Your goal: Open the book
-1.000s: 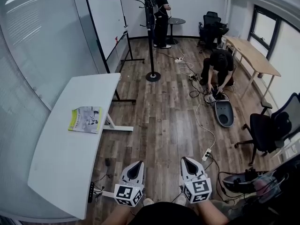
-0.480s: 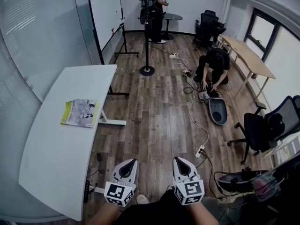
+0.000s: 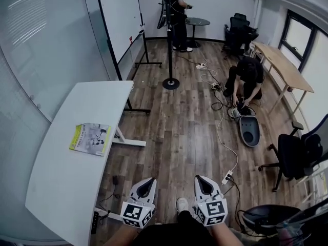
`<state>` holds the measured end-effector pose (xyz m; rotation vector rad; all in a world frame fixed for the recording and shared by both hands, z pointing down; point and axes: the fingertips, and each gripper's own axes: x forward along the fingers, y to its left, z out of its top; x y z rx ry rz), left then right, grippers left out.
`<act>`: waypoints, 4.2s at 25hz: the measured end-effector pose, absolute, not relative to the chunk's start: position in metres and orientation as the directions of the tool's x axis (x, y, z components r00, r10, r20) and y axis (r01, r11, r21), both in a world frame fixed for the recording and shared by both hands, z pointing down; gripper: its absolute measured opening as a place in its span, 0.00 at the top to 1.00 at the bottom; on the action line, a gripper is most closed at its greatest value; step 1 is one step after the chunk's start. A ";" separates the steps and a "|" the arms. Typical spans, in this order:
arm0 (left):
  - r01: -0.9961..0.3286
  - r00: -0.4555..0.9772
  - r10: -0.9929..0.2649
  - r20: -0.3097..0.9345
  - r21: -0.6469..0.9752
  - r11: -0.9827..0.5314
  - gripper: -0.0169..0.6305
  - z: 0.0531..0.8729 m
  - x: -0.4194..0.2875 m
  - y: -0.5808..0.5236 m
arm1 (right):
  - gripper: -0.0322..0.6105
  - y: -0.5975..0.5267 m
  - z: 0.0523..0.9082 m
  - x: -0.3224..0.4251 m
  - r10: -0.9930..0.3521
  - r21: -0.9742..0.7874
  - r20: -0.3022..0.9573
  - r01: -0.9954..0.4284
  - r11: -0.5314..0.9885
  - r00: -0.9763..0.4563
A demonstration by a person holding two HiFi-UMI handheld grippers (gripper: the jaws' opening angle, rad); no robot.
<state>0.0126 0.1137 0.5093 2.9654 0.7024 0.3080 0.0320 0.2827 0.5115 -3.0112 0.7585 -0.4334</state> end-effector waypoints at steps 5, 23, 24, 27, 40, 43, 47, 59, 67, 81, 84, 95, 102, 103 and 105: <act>0.405 0.886 0.413 0.212 0.079 -0.911 0.96 0.518 0.062 0.127 | 0.94 0.303 0.529 0.089 -0.476 -0.122 0.285 -0.462 -0.879 0.832; 0.211 0.940 0.230 0.251 0.102 -0.972 0.96 0.537 0.148 0.113 | 0.94 0.311 0.549 0.194 -0.586 -0.125 0.336 -0.582 -0.803 0.737; 0.194 0.942 0.216 0.256 0.110 -0.975 0.96 0.539 0.150 0.103 | 0.94 0.303 0.551 0.200 -0.597 -0.121 0.341 -0.595 -0.794 0.727; 0.146 0.949 0.171 0.265 0.113 -0.983 0.96 0.542 0.153 0.074 | 0.94 0.272 0.550 0.216 -0.627 -0.116 0.347 -0.631 -0.767 0.697; 0.051 0.950 0.053 0.309 0.014 -0.999 0.96 0.555 0.185 -0.027 | 0.94 0.119 0.543 0.289 -0.753 -0.104 0.344 -0.774 -0.624 0.561; 0.028 0.948 0.027 0.318 0.003 -1.000 0.96 0.553 0.193 -0.043 | 0.94 0.079 0.540 0.295 -0.794 -0.103 0.337 -0.818 -0.566 0.507; -0.013 0.951 -0.011 0.308 0.006 -1.000 0.96 0.548 0.197 -0.081 | 0.94 0.017 0.536 0.296 -0.838 -0.092 0.318 -0.865 -0.493 0.444; -0.234 0.931 -0.218 0.294 0.020 -0.972 0.96 0.537 0.173 -0.185 | 0.94 -0.111 0.540 0.286 -0.911 -0.070 0.362 -0.969 -0.239 0.198; -0.406 0.871 -0.367 0.327 0.058 -0.912 0.96 0.547 0.166 -0.213 | 0.94 -0.166 0.558 0.278 -0.910 -0.103 0.415 -0.994 -0.035 -0.011; -0.678 0.691 -0.603 0.398 0.068 -0.732 0.96 0.563 0.131 -0.238 | 0.72 -0.228 0.609 0.275 -0.786 -0.268 0.545 -0.949 0.165 -0.291; -0.714 0.657 -0.633 0.409 0.067 -0.697 0.96 0.567 0.125 -0.239 | 0.70 -0.242 0.622 0.281 -0.744 -0.280 0.589 -0.943 0.178 -0.315; -0.759 0.650 -0.694 0.308 0.218 -0.614 0.96 0.540 0.081 -0.246 | 0.71 -0.258 0.644 0.272 -0.573 -0.425 0.694 -0.891 0.163 -0.436; -0.792 0.610 -0.719 0.333 0.224 -0.568 0.96 0.551 0.028 -0.249 | 0.77 -0.262 0.644 0.274 -0.586 -0.446 0.697 -0.890 0.099 -0.414; -0.795 0.606 -0.722 0.334 0.229 -0.561 0.96 0.553 0.025 -0.250 | 0.79 -0.263 0.644 0.276 -0.600 -0.438 0.695 -0.895 0.083 -0.395; -0.801 0.599 -0.725 0.341 0.233 -0.552 0.96 0.557 0.019 -0.248 | 0.82 -0.262 0.641 0.279 -0.633 -0.392 0.696 -0.918 0.060 -0.339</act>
